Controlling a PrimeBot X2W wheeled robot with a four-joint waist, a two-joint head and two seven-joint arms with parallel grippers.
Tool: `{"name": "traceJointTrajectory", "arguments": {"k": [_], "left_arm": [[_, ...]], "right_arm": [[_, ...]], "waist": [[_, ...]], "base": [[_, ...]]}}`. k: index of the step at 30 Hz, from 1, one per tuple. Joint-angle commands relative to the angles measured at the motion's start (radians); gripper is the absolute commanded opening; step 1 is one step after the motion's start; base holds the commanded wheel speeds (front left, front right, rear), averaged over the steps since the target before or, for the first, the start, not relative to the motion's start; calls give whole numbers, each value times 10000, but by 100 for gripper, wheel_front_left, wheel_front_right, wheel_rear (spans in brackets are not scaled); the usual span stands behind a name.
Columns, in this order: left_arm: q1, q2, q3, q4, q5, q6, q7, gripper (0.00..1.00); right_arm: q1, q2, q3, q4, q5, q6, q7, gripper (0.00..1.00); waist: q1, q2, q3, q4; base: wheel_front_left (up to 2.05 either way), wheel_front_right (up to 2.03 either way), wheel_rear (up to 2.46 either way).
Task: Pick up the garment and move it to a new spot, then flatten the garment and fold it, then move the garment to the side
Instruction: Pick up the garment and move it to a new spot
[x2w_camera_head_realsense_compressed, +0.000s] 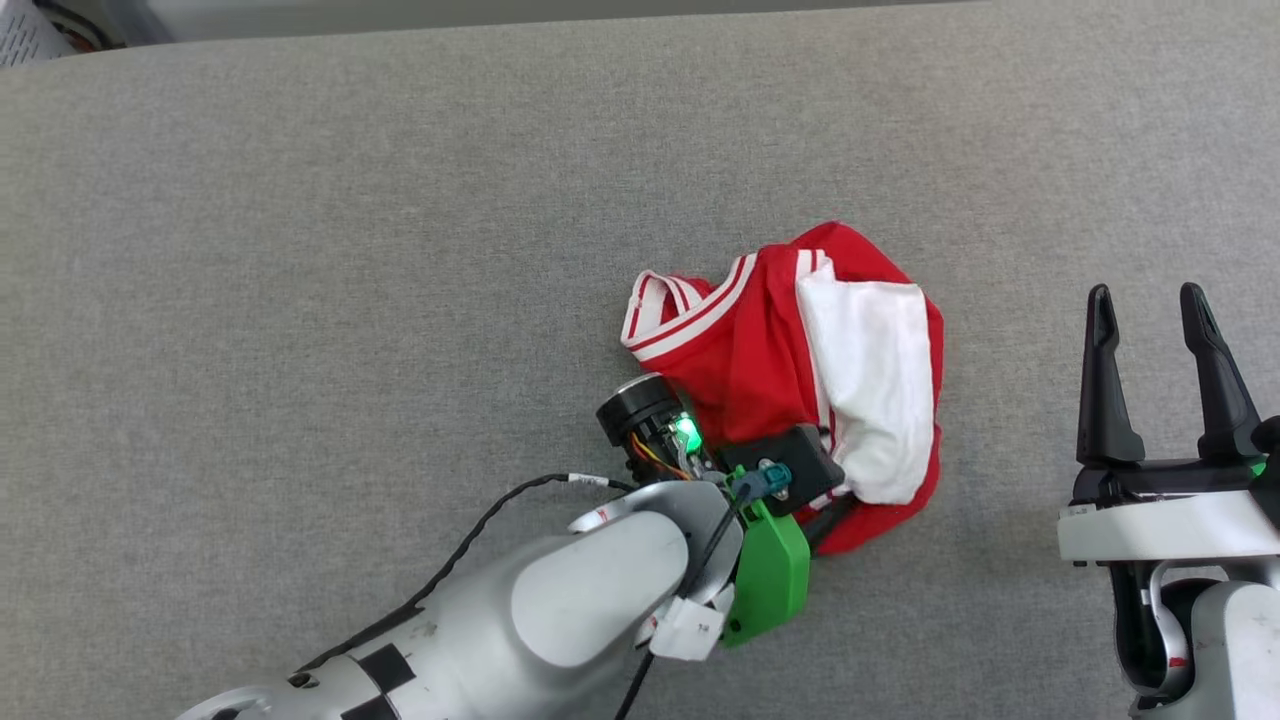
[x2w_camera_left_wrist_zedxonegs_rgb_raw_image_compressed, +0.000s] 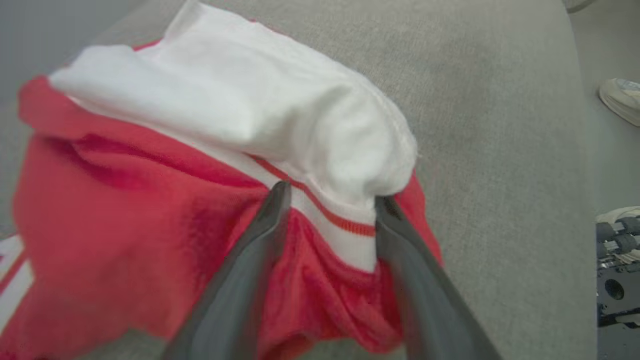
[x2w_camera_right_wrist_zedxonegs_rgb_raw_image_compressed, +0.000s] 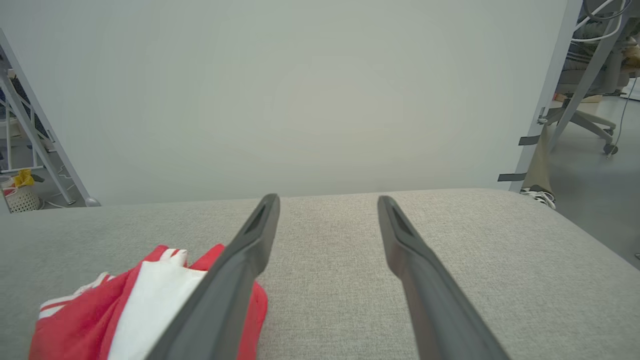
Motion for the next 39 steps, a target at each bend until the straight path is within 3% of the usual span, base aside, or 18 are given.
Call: {"name": "traceJointTrajectory", "arguments": {"k": [1,8,9,17,23,29,34,39], "left_arm": [[34,-85,151,-44,-123,5,-360,100],[185,303,1000,-1220,-166,966,-1625,100],[451,782,1403,-2000,-177,1553,-1825,100],[1681,2286,3071,-3507,-102,3465,-2186,100],[3328,2902,5124,-4583,249,4547,-2215,100],[5317,2906,7348,-5313,1012,4730,-2218,100],[6678,2399,8804,-5466,1562,4162,-2218,100],[7558,1706,9632,-5282,2108,3398,-2219,100]], "right_arm": [[130,-24,-18,56,-1,65,-47,100],[460,-24,-61,148,-48,65,-47,100],[617,-24,-74,165,-60,65,-47,100],[907,-24,-52,197,-119,65,-47,100],[1072,-24,-38,226,-195,65,-47,100],[1258,-24,27,259,-290,65,-47,100],[1428,-24,126,339,-370,65,-47,100],[1553,-24,270,456,-412,65,-47,100]], "waist": [[1,-1,-248,129],[1,-1,-921,424],[1,-1,-1195,594],[1,-1,-1658,889],[1,-1,-1919,991],[1,-1,-2151,1061],[1,-1,-2354,1107],[1,-1,-2495,1101]], "base": [[0,0,0],[0,0,0],[0,0,0],[0,0,0],[0,0,0],[0,0,0],[0,0,0],[0,0,0]]}}
